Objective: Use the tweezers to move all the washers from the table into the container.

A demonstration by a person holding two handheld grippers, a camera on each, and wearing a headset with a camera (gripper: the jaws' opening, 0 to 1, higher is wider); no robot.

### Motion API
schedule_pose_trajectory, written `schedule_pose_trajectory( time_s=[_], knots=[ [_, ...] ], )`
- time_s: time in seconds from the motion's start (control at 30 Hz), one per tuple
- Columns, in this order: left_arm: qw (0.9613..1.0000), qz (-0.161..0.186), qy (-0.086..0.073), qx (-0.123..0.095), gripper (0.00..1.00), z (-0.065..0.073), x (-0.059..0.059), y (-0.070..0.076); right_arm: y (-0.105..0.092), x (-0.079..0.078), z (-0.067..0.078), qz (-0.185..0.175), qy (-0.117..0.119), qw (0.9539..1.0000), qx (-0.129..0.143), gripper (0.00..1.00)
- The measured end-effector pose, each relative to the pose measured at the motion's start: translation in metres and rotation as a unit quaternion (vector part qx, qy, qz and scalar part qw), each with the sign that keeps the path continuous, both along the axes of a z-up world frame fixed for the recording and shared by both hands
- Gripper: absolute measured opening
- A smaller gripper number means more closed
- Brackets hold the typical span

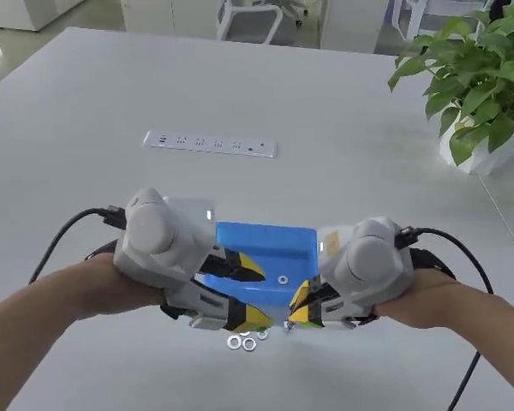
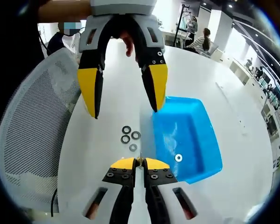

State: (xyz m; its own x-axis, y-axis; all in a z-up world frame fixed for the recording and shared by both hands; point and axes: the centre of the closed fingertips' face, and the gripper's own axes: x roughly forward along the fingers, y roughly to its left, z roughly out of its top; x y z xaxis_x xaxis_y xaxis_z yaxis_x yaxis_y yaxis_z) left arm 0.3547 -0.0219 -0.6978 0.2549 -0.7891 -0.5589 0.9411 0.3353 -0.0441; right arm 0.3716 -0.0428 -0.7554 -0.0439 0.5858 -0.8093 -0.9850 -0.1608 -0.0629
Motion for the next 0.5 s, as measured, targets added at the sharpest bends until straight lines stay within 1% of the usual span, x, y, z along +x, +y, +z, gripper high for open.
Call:
schedule_pose_trajectory(
  time_s=[0.07, 0.17, 0.2, 0.23, 0.3, 0.37, 0.5],
  knots=[
    [1.0000, 0.004, 0.002, -0.006, 0.44, 0.002, -0.002, 0.003, 0.001, 0.001, 0.002, 0.000, -0.003, 1.0000, 0.001, 0.07],
    [0.9997, 0.019, 0.006, -0.014, 0.48, 0.003, -0.002, 0.011, 0.002, 0.001, 0.009, 0.006, -0.006, 1.0000, 0.002, 0.07],
    [0.9996, 0.024, 0.008, -0.016, 0.51, 0.003, -0.002, 0.014, 0.002, 0.001, 0.010, 0.006, -0.006, 1.0000, 0.002, 0.07],
    [0.9992, 0.034, 0.012, -0.017, 0.53, 0.002, -0.002, 0.019, 0.004, 0.001, 0.014, 0.010, -0.008, 0.9999, 0.003, 0.07],
    [0.9990, 0.041, 0.010, -0.017, 0.55, 0.002, -0.001, 0.025, 0.005, 0.002, 0.018, 0.014, -0.008, 0.9999, 0.003, 0.07],
    [0.9983, 0.051, 0.013, -0.024, 0.56, 0.003, -0.002, 0.031, 0.006, 0.002, 0.022, 0.018, -0.009, 0.9998, 0.002, 0.07],
    [0.9972, 0.068, 0.015, -0.025, 0.61, 0.005, -0.006, 0.043, 0.008, 0.004, 0.031, 0.023, -0.015, 0.9996, 0.003, 0.07]
  ],
)
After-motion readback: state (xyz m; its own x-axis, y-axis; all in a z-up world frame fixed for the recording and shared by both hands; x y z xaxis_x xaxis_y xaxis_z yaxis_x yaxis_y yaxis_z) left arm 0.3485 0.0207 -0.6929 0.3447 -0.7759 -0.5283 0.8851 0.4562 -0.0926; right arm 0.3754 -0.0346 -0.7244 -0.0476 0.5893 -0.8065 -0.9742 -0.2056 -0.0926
